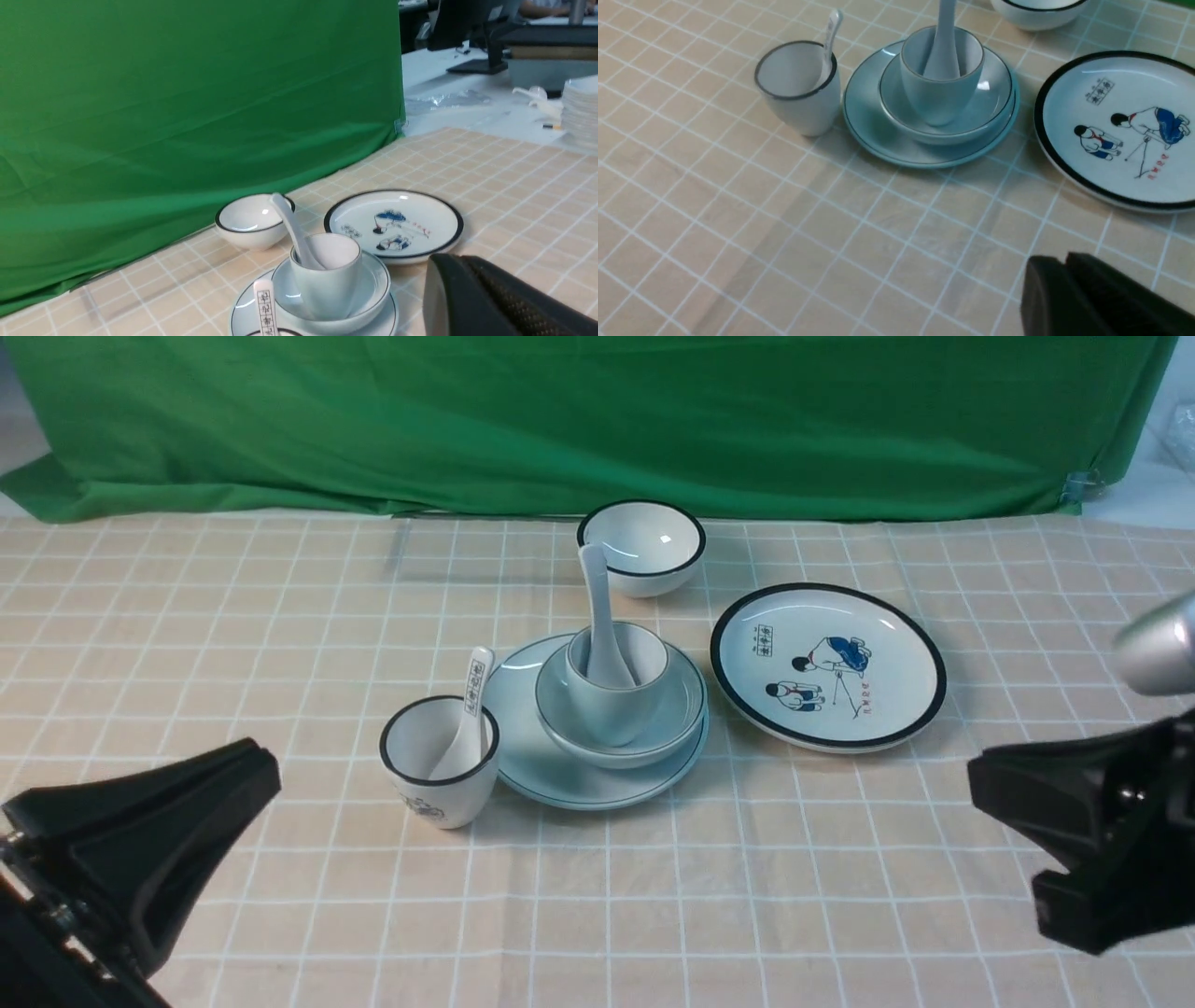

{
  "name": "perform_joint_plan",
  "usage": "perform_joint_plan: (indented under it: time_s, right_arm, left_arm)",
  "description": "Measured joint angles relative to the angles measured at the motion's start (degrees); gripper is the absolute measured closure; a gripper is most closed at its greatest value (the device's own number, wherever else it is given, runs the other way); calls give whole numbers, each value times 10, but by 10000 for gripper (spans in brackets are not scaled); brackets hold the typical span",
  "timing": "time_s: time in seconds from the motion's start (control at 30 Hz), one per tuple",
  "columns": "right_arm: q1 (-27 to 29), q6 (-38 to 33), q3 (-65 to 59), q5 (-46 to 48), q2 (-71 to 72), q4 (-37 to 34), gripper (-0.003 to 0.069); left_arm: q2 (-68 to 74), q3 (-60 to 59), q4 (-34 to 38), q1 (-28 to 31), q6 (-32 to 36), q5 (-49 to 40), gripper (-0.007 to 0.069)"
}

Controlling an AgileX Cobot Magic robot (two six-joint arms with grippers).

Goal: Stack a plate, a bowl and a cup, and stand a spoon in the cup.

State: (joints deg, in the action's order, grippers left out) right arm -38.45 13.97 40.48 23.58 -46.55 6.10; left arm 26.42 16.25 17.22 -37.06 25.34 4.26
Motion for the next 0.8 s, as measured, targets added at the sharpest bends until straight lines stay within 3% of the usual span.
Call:
perform_joint_plan:
  time_s: [0.5,0.6,0.63,0.67,0.8]
  right_arm:
    - [20,-4,-21,3,62,9,560]
    - [101,-13,-54,7,120,0,610]
    - [101,-14,-57,7,125,0,614]
    - [144,-28,-93,-2,171,-6,634]
    - [226,-112,-197,-39,291,-11,641]
  left_arm:
    - [0,-7,-7,0,1,-16,624]
    - [0,-7,-7,0,2,-19,624]
    - [0,-7,-7,0,2,-20,624]
    - [0,-7,-7,0,2,-21,624]
    - [0,-7,-7,0,2,-21,624]
